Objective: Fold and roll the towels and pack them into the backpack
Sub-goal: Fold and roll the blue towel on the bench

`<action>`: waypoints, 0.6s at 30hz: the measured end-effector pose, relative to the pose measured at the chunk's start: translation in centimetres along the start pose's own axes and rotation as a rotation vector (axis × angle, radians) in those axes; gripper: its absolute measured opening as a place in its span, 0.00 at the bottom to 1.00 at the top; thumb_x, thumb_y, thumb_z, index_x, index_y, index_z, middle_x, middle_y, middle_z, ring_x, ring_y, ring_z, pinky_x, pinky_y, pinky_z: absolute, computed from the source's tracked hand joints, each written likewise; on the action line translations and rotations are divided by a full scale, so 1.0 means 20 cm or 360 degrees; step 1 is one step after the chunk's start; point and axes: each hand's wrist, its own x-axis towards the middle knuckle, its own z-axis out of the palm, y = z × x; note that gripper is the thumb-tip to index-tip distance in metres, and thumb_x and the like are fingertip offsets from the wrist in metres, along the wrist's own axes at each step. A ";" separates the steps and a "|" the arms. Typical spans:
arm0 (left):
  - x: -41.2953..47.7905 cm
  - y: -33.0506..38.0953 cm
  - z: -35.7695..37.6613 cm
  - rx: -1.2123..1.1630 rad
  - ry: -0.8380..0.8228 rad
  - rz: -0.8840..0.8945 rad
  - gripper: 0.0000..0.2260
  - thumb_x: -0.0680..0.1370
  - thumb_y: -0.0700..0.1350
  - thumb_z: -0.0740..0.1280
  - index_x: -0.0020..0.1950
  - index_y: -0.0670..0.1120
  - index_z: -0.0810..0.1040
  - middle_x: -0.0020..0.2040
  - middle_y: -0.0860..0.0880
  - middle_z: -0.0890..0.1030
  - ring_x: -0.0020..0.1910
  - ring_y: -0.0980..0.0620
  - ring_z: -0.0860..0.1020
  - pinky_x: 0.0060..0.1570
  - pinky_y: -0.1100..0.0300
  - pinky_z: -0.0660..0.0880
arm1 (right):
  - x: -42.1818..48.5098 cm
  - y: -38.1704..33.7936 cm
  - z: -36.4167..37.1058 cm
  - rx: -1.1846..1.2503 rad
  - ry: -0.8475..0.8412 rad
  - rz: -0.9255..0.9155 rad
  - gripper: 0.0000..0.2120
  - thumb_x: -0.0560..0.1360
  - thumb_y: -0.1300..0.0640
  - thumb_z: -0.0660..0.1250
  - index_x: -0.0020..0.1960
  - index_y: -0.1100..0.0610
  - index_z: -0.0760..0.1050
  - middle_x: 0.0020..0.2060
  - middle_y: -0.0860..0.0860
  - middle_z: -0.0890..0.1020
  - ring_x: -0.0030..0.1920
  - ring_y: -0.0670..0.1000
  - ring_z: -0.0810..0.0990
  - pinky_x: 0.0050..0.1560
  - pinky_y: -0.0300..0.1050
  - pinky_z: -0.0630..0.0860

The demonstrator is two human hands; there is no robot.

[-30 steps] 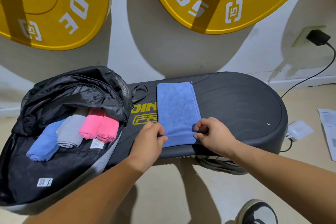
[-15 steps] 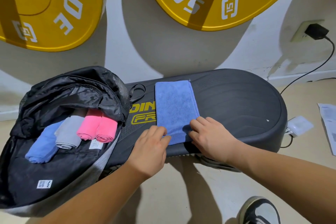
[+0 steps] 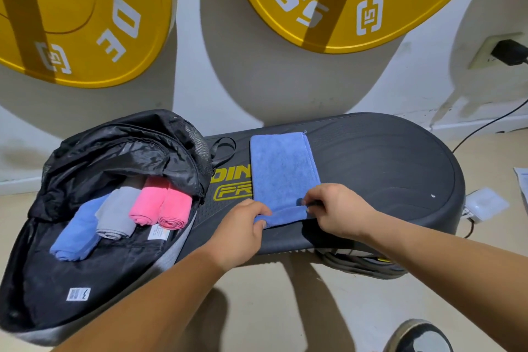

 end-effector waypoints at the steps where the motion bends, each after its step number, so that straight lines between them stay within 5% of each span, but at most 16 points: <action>1: 0.01 0.00 0.00 -0.0043 -0.0001 -0.0048 0.10 0.80 0.38 0.66 0.58 0.46 0.81 0.53 0.53 0.76 0.53 0.55 0.74 0.51 0.74 0.65 | 0.01 0.00 0.01 0.0025 -0.0006 0.0048 0.08 0.77 0.56 0.65 0.52 0.50 0.82 0.44 0.38 0.77 0.52 0.50 0.77 0.54 0.50 0.78; 3: 0.02 0.00 0.01 -0.0093 0.0003 -0.0156 0.09 0.80 0.39 0.66 0.58 0.46 0.82 0.52 0.52 0.74 0.53 0.55 0.72 0.51 0.71 0.65 | 0.03 0.01 0.02 0.0030 -0.0011 0.0123 0.06 0.77 0.55 0.67 0.50 0.52 0.83 0.42 0.40 0.72 0.51 0.48 0.74 0.55 0.49 0.77; 5: 0.04 0.00 0.02 -0.0126 0.0016 -0.0269 0.09 0.79 0.41 0.66 0.57 0.48 0.83 0.48 0.53 0.74 0.48 0.55 0.73 0.49 0.65 0.66 | 0.04 0.02 0.02 0.0129 -0.0023 0.0225 0.05 0.77 0.54 0.68 0.48 0.53 0.82 0.44 0.43 0.78 0.49 0.49 0.78 0.54 0.46 0.78; 9: 0.08 -0.01 0.01 -0.0333 0.0086 -0.0538 0.02 0.77 0.46 0.68 0.46 0.52 0.80 0.34 0.56 0.77 0.36 0.53 0.75 0.40 0.59 0.72 | 0.09 0.04 -0.02 0.0448 0.0023 0.0503 0.07 0.74 0.54 0.75 0.44 0.57 0.81 0.35 0.47 0.82 0.36 0.47 0.77 0.36 0.38 0.73; 13: 0.11 0.00 0.01 -0.0330 0.0148 -0.0637 0.05 0.76 0.47 0.70 0.43 0.49 0.76 0.33 0.53 0.75 0.36 0.51 0.74 0.37 0.58 0.70 | 0.15 0.02 -0.04 0.0502 -0.0002 0.0667 0.11 0.71 0.51 0.78 0.40 0.57 0.79 0.33 0.49 0.80 0.33 0.48 0.76 0.34 0.41 0.71; 15: 0.12 0.00 0.01 -0.0139 0.0309 -0.0471 0.07 0.75 0.46 0.72 0.43 0.47 0.75 0.38 0.52 0.74 0.41 0.50 0.73 0.39 0.57 0.69 | 0.16 0.01 -0.05 0.0296 -0.0022 0.0622 0.12 0.72 0.49 0.76 0.40 0.54 0.76 0.37 0.49 0.79 0.38 0.50 0.78 0.37 0.42 0.73; 18: 0.11 -0.02 0.01 0.0372 0.0382 0.0182 0.05 0.74 0.37 0.69 0.44 0.46 0.77 0.46 0.49 0.75 0.47 0.46 0.73 0.43 0.53 0.72 | 0.15 0.00 -0.03 -0.0247 0.0192 0.0232 0.10 0.76 0.47 0.71 0.44 0.52 0.75 0.45 0.49 0.74 0.47 0.55 0.77 0.40 0.47 0.72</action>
